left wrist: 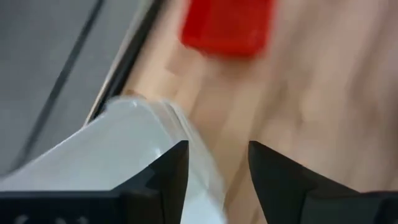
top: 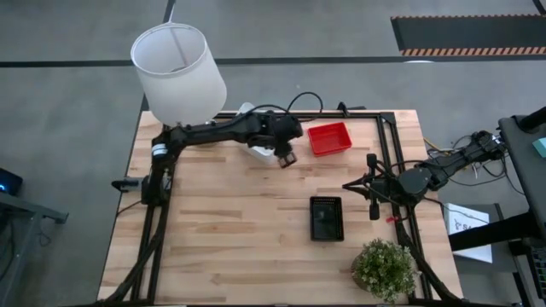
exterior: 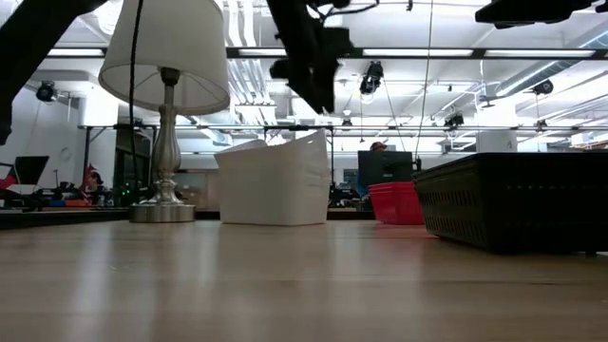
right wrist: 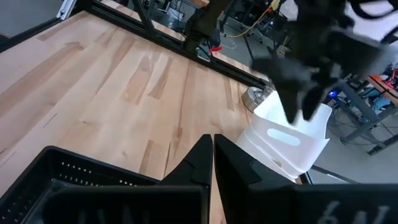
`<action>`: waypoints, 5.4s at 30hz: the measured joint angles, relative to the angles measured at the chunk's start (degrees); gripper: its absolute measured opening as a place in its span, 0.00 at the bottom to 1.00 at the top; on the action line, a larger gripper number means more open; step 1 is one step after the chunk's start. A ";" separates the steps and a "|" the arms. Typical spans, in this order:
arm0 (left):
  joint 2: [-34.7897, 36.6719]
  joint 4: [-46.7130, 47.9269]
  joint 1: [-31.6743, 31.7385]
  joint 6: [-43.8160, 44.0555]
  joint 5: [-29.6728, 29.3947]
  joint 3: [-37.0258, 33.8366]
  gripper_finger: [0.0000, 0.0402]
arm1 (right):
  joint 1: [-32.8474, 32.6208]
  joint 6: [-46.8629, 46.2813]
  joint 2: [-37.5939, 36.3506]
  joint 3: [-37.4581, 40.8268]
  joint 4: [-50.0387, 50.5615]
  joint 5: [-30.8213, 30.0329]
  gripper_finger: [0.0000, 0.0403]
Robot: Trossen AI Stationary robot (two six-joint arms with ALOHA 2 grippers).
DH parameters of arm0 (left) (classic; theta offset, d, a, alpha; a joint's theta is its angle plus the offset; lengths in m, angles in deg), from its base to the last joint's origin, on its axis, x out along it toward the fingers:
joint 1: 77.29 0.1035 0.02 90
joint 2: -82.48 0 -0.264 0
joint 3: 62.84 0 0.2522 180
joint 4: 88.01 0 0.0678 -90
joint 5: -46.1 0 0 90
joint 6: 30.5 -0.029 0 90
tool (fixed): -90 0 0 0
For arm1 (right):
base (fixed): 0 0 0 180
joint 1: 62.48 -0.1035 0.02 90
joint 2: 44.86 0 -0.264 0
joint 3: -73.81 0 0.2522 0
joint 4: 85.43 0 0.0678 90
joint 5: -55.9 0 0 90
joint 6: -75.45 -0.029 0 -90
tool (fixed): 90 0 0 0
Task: Stack baskets by color
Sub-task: Stack the bottom white bin on top of the top white bin, then return to Home Position
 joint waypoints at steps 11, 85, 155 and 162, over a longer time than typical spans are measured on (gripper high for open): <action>10.87 15.23 -2.15 -35.26 2.68 -9.02 0.37 | -0.01 -2.07 0.00 0.02 -0.12 0.00 0.02; 16.58 -7.87 0.81 -41.50 9.77 -28.28 0.02 | 0.00 -2.94 0.38 0.00 -0.01 -0.02 0.02; 97.67 -78.93 -18.32 -19.04 2.41 -115.41 0.00 | 35.06 10.35 -15.32 24.11 -24.52 24.46 0.02; 105.92 -69.78 -18.25 -19.31 0.28 -115.42 0.00 | 35.01 10.51 -24.65 24.11 -15.12 24.22 0.02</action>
